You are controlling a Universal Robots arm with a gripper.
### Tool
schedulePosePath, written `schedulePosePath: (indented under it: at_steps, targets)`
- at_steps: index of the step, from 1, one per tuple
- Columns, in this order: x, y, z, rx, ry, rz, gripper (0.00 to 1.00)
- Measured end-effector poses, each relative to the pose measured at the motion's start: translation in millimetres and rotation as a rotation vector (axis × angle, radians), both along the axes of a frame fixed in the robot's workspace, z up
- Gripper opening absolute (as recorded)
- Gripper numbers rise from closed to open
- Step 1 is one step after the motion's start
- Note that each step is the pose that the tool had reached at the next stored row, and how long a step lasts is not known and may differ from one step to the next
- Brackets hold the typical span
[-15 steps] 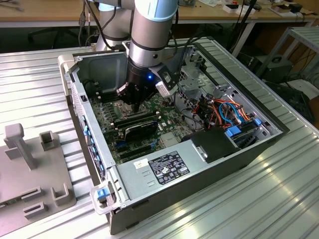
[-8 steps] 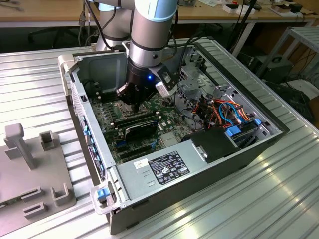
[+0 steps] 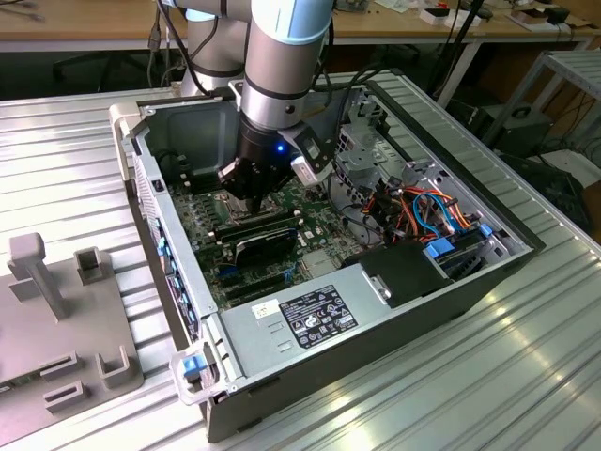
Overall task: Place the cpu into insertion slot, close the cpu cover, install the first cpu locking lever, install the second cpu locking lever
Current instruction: 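Install the second cpu locking lever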
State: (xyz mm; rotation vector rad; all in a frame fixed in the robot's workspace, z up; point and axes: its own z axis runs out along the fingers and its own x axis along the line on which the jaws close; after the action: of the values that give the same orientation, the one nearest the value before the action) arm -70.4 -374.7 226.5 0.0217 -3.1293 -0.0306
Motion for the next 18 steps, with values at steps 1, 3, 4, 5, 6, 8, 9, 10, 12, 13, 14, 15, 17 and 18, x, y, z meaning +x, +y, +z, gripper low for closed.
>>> schedulePosePath:
  at_steps: [1,3,4,5,6,8,9,10,12,13,14,15,17,18]
  targets:
    - [0.0,0.0,-0.1,0.0001,0.0000,0.000,0.11]
    - [-0.2,0.0,-0.5,0.0001,0.0000,0.000,0.11]
    - [-0.3,0.0,-0.7,0.0001,0.0000,0.000,0.11]
    - [-0.5,0.0,-1.1,0.0001,0.0002,0.000,0.11]
    - [-0.6,0.0,-1.4,0.0001,0.0004,0.000,0.11]
    - [-1.0,0.0,-2.4,-0.0001,0.0009,0.000,0.11]
    - [-1.3,0.0,-3.8,0.0000,0.0010,0.000,0.11]
    - [-1.5,0.0,-4.5,0.0001,0.0009,0.000,0.11]
    - [-1.7,0.0,-5.0,0.0001,0.0009,0.000,0.11]
    - [-1.8,0.0,-5.2,0.0000,0.0009,0.000,0.11]
    - [-1.8,0.0,-5.3,0.0000,0.0009,0.000,0.11]
    - [-1.8,0.0,-5.3,0.0001,0.0009,0.000,0.11]
    - [-1.8,0.0,-5.9,0.0000,0.0009,0.000,0.11]
    - [-1.8,0.0,-6.7,0.0001,0.0009,0.000,0.11]
